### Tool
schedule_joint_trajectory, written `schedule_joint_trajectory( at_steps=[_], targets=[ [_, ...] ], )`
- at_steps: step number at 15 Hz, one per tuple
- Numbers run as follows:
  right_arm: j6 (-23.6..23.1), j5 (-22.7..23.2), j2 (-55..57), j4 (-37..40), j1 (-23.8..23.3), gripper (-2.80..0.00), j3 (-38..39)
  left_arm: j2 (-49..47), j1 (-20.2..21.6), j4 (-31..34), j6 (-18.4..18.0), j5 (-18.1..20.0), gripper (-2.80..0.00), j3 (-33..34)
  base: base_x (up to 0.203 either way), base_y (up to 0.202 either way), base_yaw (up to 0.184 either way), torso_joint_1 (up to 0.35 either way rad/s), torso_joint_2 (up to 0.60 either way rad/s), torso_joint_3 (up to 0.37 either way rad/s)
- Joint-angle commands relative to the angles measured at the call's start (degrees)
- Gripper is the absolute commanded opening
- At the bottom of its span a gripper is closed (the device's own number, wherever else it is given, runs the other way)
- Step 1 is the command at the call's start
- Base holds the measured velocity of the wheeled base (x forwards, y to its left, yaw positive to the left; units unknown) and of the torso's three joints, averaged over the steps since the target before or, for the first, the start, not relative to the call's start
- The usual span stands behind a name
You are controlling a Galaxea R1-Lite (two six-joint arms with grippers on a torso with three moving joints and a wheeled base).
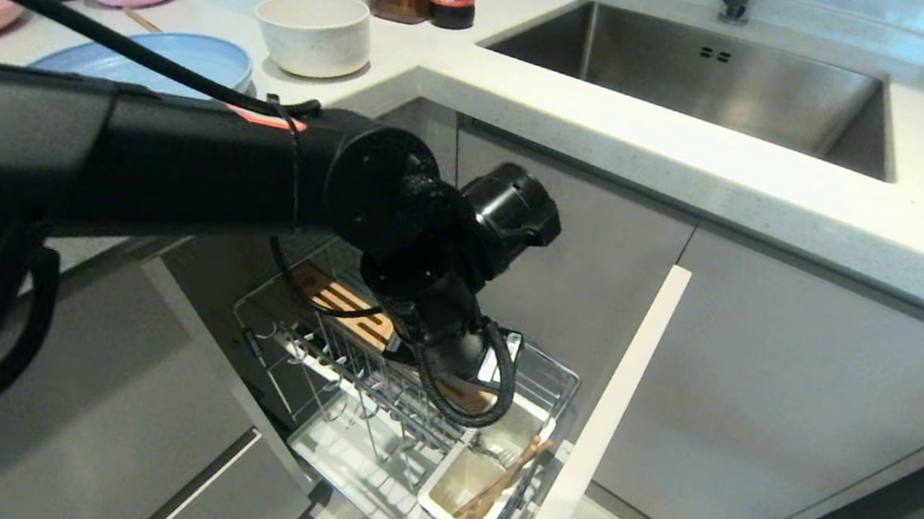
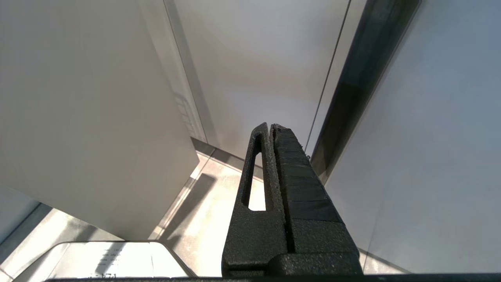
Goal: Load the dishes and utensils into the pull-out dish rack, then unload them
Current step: Pick up the bowl and place it in the cupboard
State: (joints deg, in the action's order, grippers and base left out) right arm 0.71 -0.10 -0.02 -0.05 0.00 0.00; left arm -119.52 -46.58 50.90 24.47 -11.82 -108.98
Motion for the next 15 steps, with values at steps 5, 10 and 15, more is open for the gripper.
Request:
schedule_joint_trajectory(
  at_steps=[5, 10, 15],
  targets=[
    [0.0, 0.01, 0.02, -0.04, 0.0, -2.8, 0.08, 8.78, -0.07, 0.22, 1.24, -0.7, -2.8, 0.99, 0.0, 0.0, 0.0, 0.0, 0.0, 0.0],
    [0.0, 0.01, 0.02, -0.04, 0.0, -2.8, 0.09, 22.12, 2.95, -1.61, 1.61, -2.69, -2.8, 1.33, 0.0, 0.0, 0.0, 0.0, 0.0, 0.0],
    [0.0, 0.01, 0.02, -0.04, 0.0, -2.8, 0.09, 30.26, 15.67, -11.89, 1.2, -2.65, -2.8, 1.38, 0.0, 0.0, 0.0, 0.0, 0.0, 0.0]
  ],
)
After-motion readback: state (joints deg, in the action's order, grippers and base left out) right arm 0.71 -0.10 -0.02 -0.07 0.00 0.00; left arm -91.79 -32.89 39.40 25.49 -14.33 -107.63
